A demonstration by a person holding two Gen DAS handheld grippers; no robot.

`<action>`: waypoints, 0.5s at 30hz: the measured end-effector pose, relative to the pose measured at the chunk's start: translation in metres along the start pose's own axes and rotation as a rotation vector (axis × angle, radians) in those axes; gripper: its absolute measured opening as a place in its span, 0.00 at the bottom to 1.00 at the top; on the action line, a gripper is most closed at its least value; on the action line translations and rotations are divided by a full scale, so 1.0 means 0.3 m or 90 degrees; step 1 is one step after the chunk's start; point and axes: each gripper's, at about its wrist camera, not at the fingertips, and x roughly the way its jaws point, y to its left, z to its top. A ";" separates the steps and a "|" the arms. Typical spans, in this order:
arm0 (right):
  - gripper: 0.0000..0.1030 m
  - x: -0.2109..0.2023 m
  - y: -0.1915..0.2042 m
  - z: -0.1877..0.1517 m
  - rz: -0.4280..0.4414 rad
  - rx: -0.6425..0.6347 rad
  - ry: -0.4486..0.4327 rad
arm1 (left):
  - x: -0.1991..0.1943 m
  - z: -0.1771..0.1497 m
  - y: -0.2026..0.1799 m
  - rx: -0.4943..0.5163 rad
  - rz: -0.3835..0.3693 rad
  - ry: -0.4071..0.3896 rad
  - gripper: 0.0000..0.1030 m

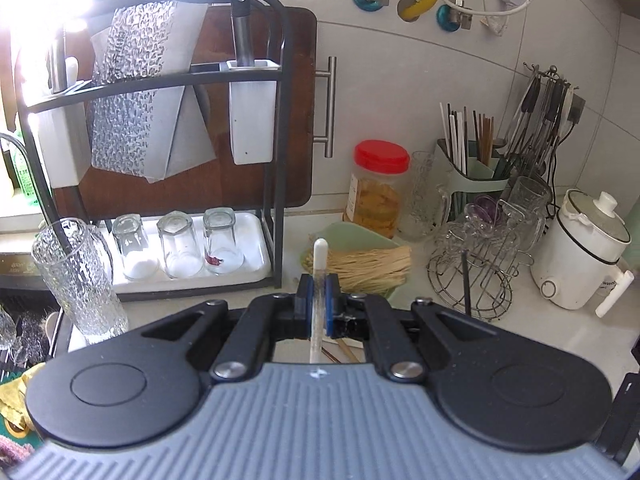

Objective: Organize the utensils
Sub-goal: 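Lift the white stick with the left tool and carry it over the jar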

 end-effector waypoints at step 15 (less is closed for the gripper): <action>0.88 0.002 0.000 0.000 0.002 -0.001 -0.003 | -0.127 0.044 -0.050 0.003 -0.028 -0.038 0.06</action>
